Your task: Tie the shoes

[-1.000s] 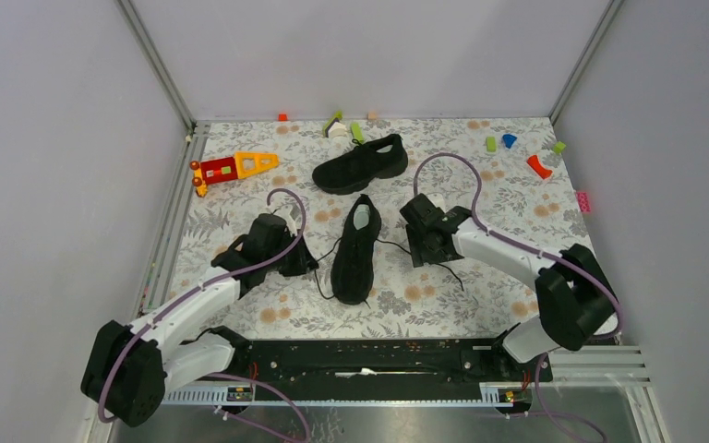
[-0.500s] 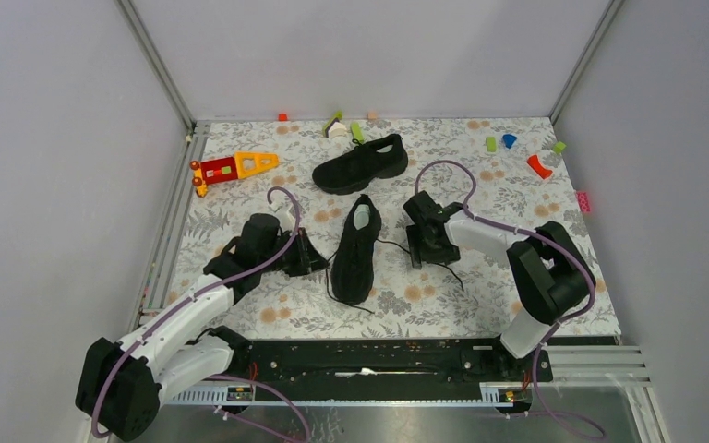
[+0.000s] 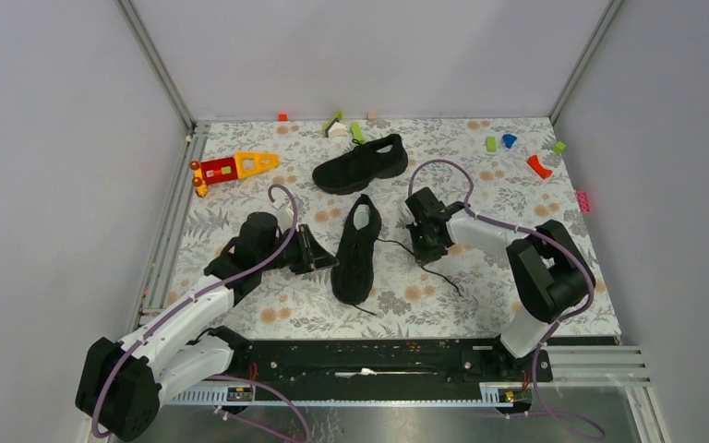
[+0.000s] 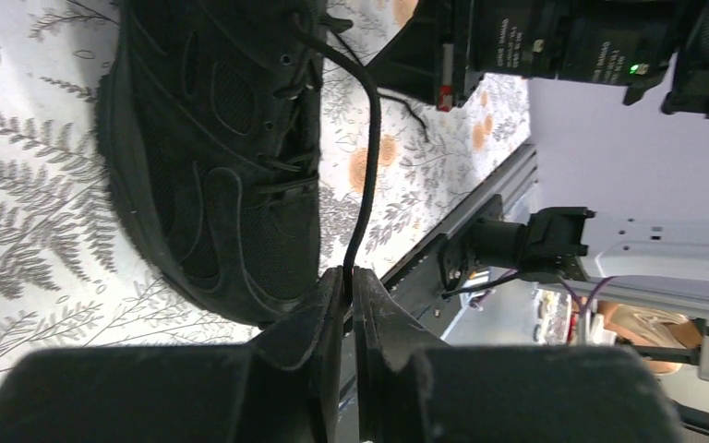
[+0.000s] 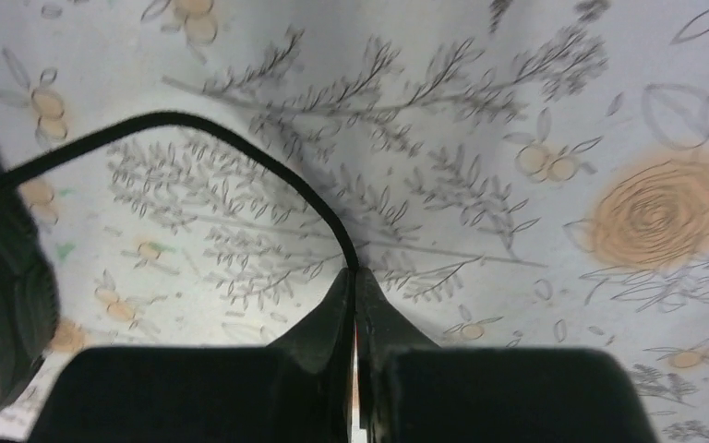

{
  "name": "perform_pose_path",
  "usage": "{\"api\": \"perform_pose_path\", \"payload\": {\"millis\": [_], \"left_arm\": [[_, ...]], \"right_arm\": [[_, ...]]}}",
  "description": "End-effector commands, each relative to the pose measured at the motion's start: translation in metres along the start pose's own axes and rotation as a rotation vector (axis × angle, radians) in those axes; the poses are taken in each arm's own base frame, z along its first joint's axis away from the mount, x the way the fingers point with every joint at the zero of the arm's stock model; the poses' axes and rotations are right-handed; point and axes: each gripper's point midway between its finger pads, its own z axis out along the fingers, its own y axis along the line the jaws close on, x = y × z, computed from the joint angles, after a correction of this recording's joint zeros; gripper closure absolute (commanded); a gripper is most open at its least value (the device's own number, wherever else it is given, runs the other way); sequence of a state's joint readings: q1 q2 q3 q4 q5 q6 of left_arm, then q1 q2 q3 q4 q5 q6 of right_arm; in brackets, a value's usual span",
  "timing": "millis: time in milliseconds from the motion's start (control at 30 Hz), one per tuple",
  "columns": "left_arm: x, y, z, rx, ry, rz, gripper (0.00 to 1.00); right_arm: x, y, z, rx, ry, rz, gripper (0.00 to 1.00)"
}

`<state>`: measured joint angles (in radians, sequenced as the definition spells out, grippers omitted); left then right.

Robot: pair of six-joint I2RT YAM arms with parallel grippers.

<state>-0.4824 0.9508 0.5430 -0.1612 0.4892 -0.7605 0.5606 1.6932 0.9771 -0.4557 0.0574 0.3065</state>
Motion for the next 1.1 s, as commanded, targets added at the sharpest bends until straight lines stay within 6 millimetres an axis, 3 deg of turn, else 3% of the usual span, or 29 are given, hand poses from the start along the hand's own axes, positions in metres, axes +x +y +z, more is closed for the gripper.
{"api": "perform_pose_path", "payload": {"millis": [0,267,433,600,833,1067], "left_arm": [[-0.008,-0.028,0.002,0.153,-0.027,-0.044,0.89],[-0.014,-0.040,0.011,0.244,-0.075,-0.146,0.92],[-0.016,-0.050,0.020,0.254,-0.102,-0.154,0.92],[-0.016,-0.064,0.035,0.280,-0.107,-0.166,0.92],[-0.028,-0.076,0.052,0.287,-0.157,-0.160,0.93],[-0.038,-0.086,0.049,0.291,-0.184,-0.136,0.93]], "right_arm": [[0.006,0.019,-0.020,-0.126,-0.005,0.010,1.00],[-0.007,0.058,-0.094,-0.395,-0.124,0.031,1.00],[-0.001,0.085,-0.142,-0.609,-0.167,0.035,1.00],[0.007,0.098,-0.178,-0.735,-0.195,0.037,1.00],[0.026,0.122,-0.206,-0.834,-0.170,0.019,1.00],[0.038,0.169,-0.205,-0.925,-0.132,-0.001,1.00]]}}
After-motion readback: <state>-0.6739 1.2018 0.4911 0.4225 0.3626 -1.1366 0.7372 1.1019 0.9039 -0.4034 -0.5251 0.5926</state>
